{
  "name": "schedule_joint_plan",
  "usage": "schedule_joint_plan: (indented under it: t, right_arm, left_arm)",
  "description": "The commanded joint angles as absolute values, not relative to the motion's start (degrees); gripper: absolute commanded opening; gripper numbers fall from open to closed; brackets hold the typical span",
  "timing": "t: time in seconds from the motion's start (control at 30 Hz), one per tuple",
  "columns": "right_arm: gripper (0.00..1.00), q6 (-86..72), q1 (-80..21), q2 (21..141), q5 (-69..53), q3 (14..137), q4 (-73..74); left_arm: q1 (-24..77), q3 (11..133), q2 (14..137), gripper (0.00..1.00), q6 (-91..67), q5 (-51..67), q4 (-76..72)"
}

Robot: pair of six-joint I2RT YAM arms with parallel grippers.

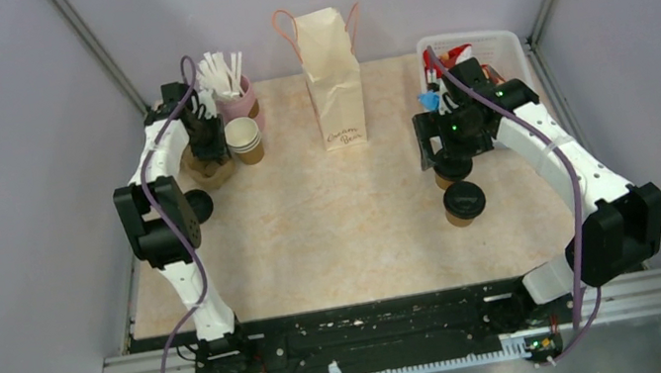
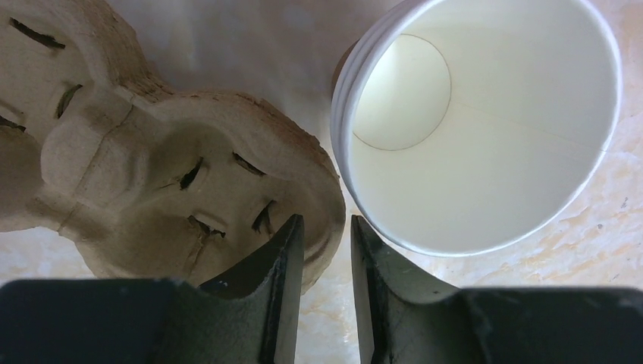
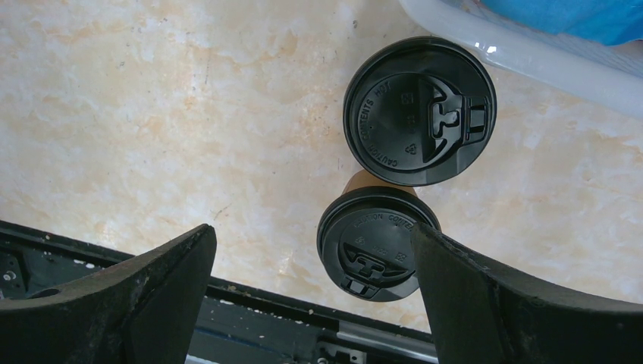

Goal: Pack the takeout coffee

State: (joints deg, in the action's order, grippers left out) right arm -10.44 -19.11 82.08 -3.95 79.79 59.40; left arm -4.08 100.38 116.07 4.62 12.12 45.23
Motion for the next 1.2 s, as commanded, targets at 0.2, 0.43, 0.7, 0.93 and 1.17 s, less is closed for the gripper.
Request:
schedule_joint_plan:
  t: [0.2, 0.43, 0.7, 0.93, 1.17]
  right_arm:
    - [0.99, -9.6, -19.7, 79.6, -3.6, 79.8, 58.3]
    - [0.99, -9.6, -19.7, 79.7, -3.5, 79.9, 58.3]
    - [0.99, -9.5, -19.7, 79.9, -3.3, 80.0, 58.4]
    - [0.99, -9.6, -19.7, 80.0, -3.3, 80.2, 58.4]
    - [0.99, -9.6, -19.7, 79.9, -3.2, 80.3, 58.4]
  left_arm:
    - [-4.1, 101.9, 117.3, 0.34, 5.4, 11.8, 45.1]
    - [-4.1, 102.4, 117.9, 0.3, 5.2, 11.8, 44.8]
    - [-4.2, 102.7, 118.4, 0.22, 5.3, 11.8, 45.0]
    - [-4.1, 102.8, 117.1, 0.12, 5.7, 10.9, 44.6]
    - [-4.1, 103.6, 115.9, 0.06, 5.8, 11.6, 44.7]
